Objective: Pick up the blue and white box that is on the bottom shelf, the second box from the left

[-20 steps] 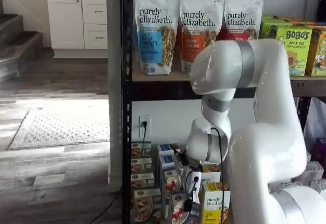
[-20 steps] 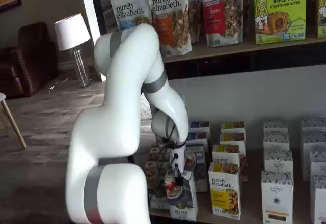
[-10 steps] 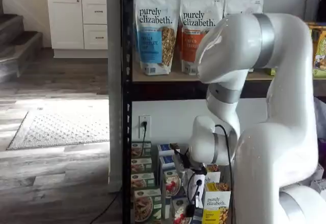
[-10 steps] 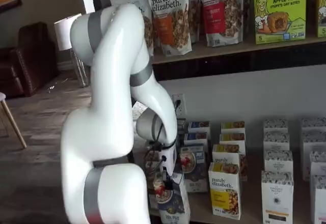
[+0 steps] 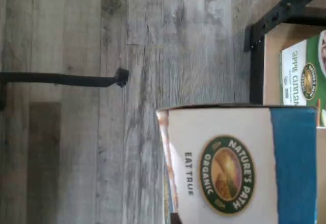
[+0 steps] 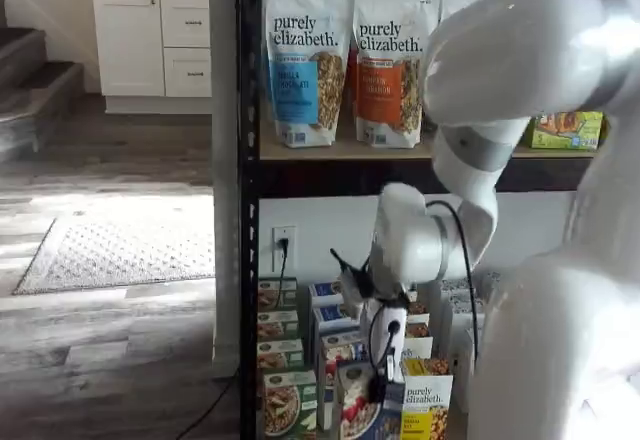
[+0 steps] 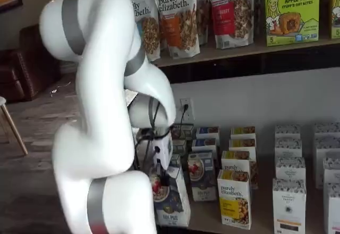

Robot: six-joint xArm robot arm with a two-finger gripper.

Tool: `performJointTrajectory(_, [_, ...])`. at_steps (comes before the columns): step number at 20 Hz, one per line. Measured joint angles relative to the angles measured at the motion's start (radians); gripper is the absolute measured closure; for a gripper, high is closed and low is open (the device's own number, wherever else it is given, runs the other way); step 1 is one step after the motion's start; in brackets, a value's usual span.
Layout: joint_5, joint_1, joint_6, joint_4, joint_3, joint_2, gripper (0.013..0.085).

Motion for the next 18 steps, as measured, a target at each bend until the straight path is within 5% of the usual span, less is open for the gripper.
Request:
performJointTrajectory(4, [0.173, 0.016, 0.100, -0.091, -0.021, -0.117, 0.0530])
performJointTrajectory(7, [0.319, 0.028, 0.128, -0.111, -0.059, -0.188, 0.0530])
performJointTrajectory(18, [0.696, 0.000, 0.064, -0.027, -0.255, -0.354, 0.0530])
